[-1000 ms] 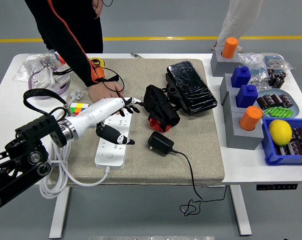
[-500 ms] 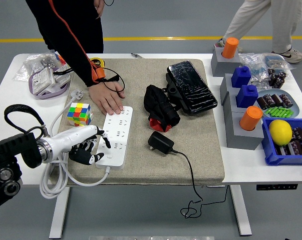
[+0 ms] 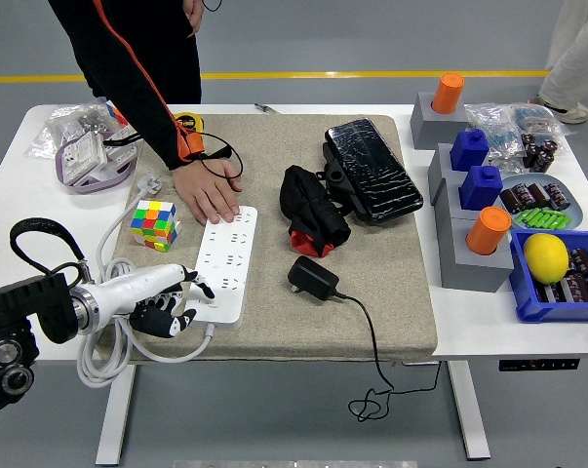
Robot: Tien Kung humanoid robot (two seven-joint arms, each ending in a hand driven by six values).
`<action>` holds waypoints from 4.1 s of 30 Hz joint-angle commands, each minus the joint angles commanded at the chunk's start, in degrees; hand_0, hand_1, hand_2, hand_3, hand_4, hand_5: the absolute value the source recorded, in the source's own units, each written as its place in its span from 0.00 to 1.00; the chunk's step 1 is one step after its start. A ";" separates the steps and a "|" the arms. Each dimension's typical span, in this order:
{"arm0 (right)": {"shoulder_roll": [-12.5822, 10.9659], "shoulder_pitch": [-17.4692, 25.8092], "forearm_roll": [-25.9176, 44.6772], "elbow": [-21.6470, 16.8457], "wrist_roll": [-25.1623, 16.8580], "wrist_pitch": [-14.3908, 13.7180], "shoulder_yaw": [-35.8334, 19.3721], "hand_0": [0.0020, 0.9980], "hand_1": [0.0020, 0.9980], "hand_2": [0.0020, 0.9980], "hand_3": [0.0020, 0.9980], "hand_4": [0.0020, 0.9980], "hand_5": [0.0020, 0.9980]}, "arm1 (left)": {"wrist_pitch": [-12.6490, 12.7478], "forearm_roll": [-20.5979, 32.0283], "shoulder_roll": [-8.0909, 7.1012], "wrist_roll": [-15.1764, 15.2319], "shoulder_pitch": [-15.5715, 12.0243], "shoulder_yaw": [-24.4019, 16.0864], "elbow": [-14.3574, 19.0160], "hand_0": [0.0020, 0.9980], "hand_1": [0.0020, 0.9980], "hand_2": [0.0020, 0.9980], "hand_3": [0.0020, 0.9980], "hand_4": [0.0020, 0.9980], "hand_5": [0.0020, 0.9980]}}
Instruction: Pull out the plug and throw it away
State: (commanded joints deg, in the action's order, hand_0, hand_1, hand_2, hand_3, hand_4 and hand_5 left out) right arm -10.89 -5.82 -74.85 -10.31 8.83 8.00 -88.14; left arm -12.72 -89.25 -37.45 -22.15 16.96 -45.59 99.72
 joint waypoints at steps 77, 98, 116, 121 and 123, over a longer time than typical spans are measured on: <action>0.33 -0.63 0.26 0.00 -0.12 -0.01 0.00 0.64 0.68 0.69 0.60 1.00 0.47 | 8.96 -5.08 14.73 16.26 -1.13 -21.03 -20.49 0.93 0.96 0.93 0.95 1.00 0.75; 0.15 -1.07 1.01 0.00 -0.11 0.06 1.40 0.64 0.68 0.69 0.60 1.00 0.48 | 10.97 -5.13 15.05 18.25 -2.55 -24.15 -20.29 0.74 0.81 0.78 0.80 1.00 0.66; 0.44 -0.85 0.93 0.00 -0.21 0.04 0.79 0.64 0.68 0.69 0.60 1.00 0.48 | 9.91 -5.30 15.35 17.73 -2.95 -25.15 -19.57 0.71 0.79 0.78 0.80 0.98 0.63; 0.42 -0.82 0.90 0.00 -0.19 0.01 0.51 0.64 0.68 0.69 0.60 1.00 0.48 | 9.91 -5.24 15.31 17.85 -2.90 -25.54 -19.10 0.71 0.79 0.78 0.80 0.98 0.63; 0.39 -0.87 1.03 0.00 -0.26 0.01 0.61 0.64 0.68 0.69 0.60 1.00 0.48 | 9.87 -5.27 15.32 17.82 -3.03 -25.73 -18.93 0.71 0.79 0.78 0.80 0.98 0.63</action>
State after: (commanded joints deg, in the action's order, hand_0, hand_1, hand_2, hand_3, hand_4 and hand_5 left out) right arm -10.50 -6.69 -73.82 -10.31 8.57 8.01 -87.53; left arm -2.85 -94.52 -22.13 -4.32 13.93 -71.32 80.78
